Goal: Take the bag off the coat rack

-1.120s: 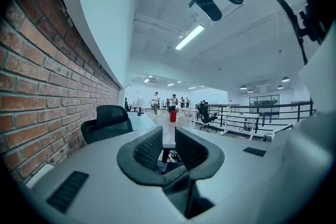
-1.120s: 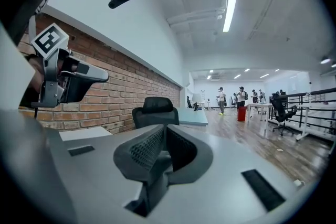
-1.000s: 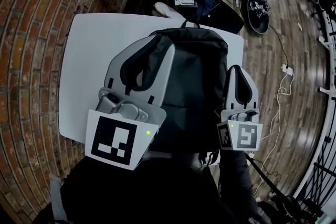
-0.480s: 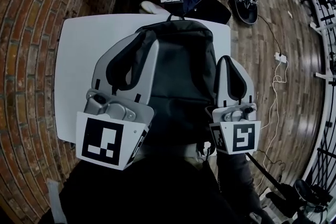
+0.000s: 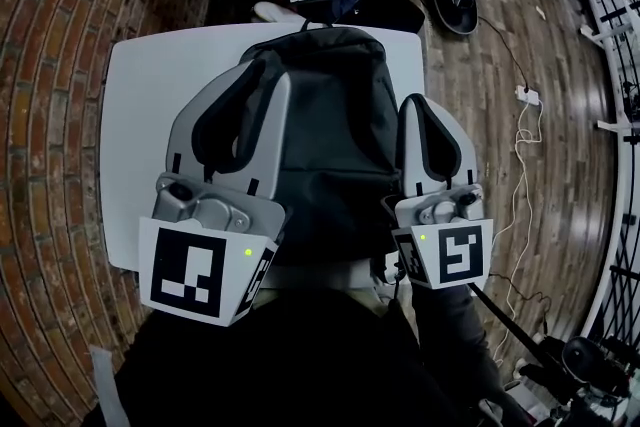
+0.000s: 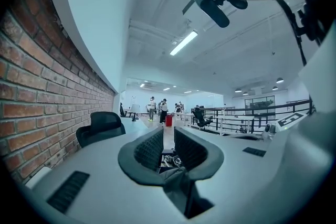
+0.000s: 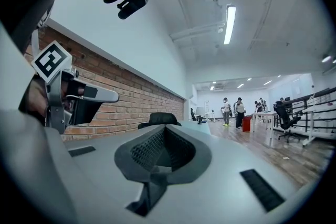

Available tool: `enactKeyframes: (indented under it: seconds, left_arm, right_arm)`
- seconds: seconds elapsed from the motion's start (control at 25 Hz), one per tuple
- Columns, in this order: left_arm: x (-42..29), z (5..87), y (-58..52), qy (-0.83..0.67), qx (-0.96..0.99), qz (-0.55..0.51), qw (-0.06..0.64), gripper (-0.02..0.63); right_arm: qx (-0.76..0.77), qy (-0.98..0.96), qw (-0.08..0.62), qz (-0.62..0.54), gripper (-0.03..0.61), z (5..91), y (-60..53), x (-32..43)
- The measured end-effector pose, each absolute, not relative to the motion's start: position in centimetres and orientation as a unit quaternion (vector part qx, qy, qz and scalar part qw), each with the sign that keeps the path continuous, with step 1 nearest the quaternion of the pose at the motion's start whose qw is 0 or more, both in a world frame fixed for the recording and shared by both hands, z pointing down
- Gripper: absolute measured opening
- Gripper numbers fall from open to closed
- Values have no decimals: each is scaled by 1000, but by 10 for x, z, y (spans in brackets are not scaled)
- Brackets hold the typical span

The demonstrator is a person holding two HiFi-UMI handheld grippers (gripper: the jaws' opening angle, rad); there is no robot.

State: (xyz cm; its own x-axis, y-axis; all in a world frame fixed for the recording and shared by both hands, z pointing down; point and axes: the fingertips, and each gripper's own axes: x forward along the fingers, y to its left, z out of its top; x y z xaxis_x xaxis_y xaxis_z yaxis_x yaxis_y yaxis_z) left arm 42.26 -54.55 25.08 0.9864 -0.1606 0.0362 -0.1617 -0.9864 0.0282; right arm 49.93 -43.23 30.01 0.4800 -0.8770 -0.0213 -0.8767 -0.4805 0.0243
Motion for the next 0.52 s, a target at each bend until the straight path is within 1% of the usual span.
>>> enactKeyframes:
  seconds: [0.52]
  left_arm:
    - [411,246,-532,-86,996,11,12,74]
  right_arm:
    - [854,-520,6,-20,8,297,-427,489]
